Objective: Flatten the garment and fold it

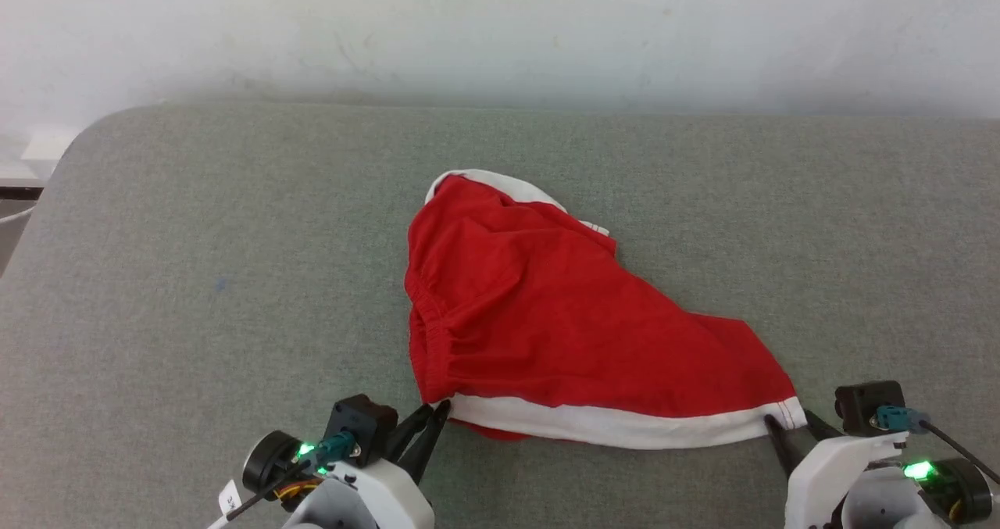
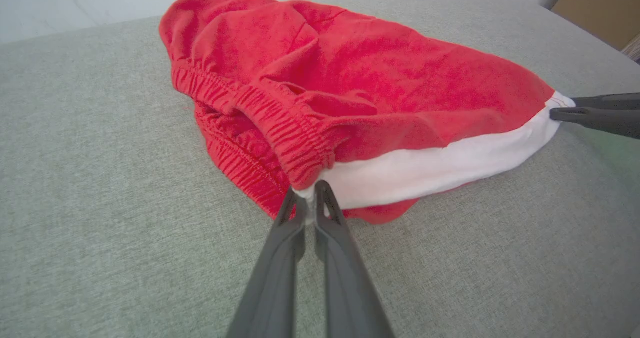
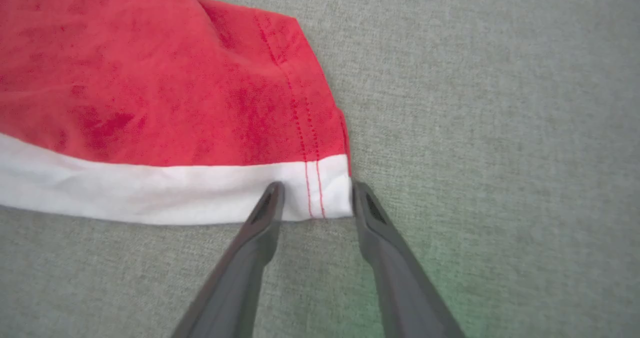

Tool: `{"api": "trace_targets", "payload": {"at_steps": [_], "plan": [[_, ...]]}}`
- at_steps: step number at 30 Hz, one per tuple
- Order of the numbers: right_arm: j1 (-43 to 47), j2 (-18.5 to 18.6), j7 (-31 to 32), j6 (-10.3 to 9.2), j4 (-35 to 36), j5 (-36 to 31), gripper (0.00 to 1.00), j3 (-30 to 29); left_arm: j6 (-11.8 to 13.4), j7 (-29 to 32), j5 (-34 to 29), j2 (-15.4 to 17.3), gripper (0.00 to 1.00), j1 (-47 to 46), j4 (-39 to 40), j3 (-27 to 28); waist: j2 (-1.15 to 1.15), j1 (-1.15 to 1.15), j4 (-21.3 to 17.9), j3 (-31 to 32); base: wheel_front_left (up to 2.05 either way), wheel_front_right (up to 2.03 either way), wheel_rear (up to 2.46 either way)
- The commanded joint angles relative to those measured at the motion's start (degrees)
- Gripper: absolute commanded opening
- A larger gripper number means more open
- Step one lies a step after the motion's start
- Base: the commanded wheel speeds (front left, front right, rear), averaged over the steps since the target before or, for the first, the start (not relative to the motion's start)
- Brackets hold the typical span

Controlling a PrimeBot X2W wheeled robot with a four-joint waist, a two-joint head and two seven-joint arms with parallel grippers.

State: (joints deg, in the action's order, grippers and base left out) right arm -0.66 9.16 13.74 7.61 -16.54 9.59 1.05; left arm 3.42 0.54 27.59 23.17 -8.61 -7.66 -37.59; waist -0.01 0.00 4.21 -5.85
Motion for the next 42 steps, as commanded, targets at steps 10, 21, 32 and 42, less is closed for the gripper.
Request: {"api": "trace_targets", "payload": {"at_steps": [10, 21, 32, 42], "plan": [[-0.4, 2.3, -7.0, -0.12, 1.9, 2.6, 0.00, 1.5, -0.3, 1.1, -0.5, 2.4, 0.00, 0.5, 1.4, -0.5, 0.01, 0.00, -0.4, 2.6, 0.00, 0.00, 0.00], [-4.1, 8.7, -8.6, -0.12, 21.0, 12.7, 0.00, 1.3, -0.5, 9.0, -3.1, 12.5, 0.00, -6.4, 16.2, 3.3, 0.01, 0.00, -2.0, 6.8, 0.00, 0.00, 0.00], [-18.5, 11.2, -0.8, -0.12, 33.5, 14.3, 0.00, -2.0, -2.7, 17.1, -2.0, 16.8, 0.00, -24.4, 27.0, 10.8, 0.01, 0.00, -3.6, 8.7, 0.00, 0.00, 0.00], [-32.8, 13.9, 6.3, -0.12, 32.6, 10.9, 0.00, -2.2, -1.9, 20.0, 0.6, 14.7, 0.00, -32.8, 25.2, 13.6, 0.01, 0.00, -6.5, 5.3, 0.00, 0.00, 0.00]]}}
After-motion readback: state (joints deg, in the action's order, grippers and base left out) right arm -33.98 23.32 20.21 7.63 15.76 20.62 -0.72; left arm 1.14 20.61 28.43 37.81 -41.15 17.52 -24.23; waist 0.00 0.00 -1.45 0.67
